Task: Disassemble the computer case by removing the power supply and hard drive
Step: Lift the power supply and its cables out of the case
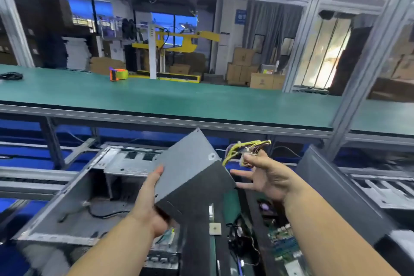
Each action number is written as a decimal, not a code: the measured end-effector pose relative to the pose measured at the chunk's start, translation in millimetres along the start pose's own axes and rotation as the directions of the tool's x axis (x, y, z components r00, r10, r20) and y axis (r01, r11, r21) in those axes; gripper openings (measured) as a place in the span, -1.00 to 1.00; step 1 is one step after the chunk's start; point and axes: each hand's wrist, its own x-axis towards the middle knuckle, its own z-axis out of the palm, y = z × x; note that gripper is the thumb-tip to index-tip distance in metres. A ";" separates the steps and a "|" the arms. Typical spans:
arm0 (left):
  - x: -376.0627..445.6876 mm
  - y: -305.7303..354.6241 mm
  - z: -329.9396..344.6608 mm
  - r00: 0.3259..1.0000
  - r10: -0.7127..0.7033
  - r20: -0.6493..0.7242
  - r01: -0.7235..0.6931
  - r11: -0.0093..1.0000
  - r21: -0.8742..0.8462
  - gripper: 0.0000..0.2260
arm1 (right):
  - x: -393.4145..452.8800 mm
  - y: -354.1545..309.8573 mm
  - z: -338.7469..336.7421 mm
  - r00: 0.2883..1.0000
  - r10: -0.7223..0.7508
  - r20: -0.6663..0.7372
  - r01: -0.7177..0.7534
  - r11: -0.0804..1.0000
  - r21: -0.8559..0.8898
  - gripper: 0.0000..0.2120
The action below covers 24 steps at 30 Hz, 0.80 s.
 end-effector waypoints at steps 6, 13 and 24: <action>23.2 -42.6 51.3 0.999 -0.007 0.047 -0.003 0.982 0.191 -0.55 | 6.6 2.4 -44.3 0.989 0.147 0.006 -0.147 0.988 0.056 -0.64; 44.3 -71.4 70.5 0.997 -0.079 -0.028 0.083 0.958 0.275 -0.65 | 26.1 20.4 -84.8 0.956 0.293 0.029 -0.290 0.955 -0.064 -0.63; 47.1 -51.5 67.1 0.996 0.091 0.006 -0.078 0.818 0.570 -0.20 | 78.9 34.0 -121.3 0.944 0.170 -0.284 -0.232 0.952 -0.201 0.38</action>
